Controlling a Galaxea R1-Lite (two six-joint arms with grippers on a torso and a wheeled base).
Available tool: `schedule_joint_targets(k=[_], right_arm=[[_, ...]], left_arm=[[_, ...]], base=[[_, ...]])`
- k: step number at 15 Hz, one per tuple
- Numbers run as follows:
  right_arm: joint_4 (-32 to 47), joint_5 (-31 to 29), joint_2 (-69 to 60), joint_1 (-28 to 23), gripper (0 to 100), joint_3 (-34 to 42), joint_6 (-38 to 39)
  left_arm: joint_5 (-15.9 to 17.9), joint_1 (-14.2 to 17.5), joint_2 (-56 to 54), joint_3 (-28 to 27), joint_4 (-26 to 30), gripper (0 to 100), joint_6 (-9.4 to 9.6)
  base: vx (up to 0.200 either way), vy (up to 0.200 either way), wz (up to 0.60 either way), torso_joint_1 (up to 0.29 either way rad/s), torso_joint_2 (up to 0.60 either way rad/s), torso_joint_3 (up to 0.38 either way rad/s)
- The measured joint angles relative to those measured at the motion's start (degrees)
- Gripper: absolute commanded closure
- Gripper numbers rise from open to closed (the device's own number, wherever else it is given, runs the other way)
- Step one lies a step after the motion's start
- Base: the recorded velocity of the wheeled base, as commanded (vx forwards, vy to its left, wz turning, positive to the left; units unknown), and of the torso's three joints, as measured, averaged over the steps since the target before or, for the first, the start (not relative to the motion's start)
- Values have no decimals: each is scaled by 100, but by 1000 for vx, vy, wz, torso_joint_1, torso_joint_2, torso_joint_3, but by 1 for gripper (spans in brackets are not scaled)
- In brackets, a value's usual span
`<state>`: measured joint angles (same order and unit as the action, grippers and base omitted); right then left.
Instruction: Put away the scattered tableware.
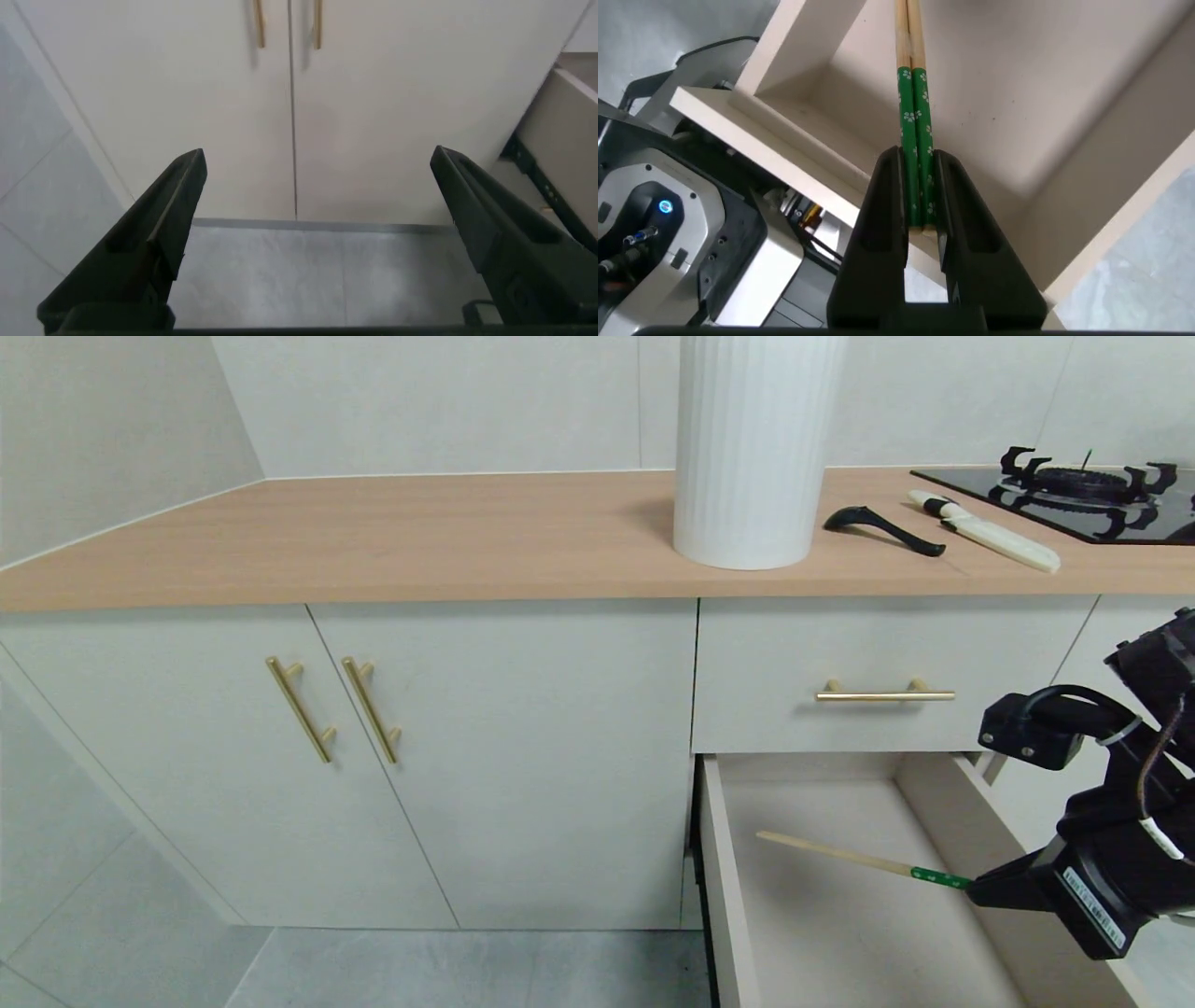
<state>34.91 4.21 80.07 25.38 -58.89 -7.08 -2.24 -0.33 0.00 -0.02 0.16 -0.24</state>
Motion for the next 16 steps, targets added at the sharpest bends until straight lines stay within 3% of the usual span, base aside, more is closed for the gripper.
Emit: schedule_joint_targets(k=[8,13,16], right_arm=[[-93,-76,300,0,100,99,196],[-1398,-696,1123,269,100,285,1660],[-2176,-1135,1954,455,100,313,2159]], left_arm=[[0,0,0,2,-5,0,0],[-2,0,0,2,0,0,0],[-2,0,0,2,-2,0,0]], base=[[0,0,0,0,0,0],[0,0,0,0,0,0],[0,0,0,0,0,0]])
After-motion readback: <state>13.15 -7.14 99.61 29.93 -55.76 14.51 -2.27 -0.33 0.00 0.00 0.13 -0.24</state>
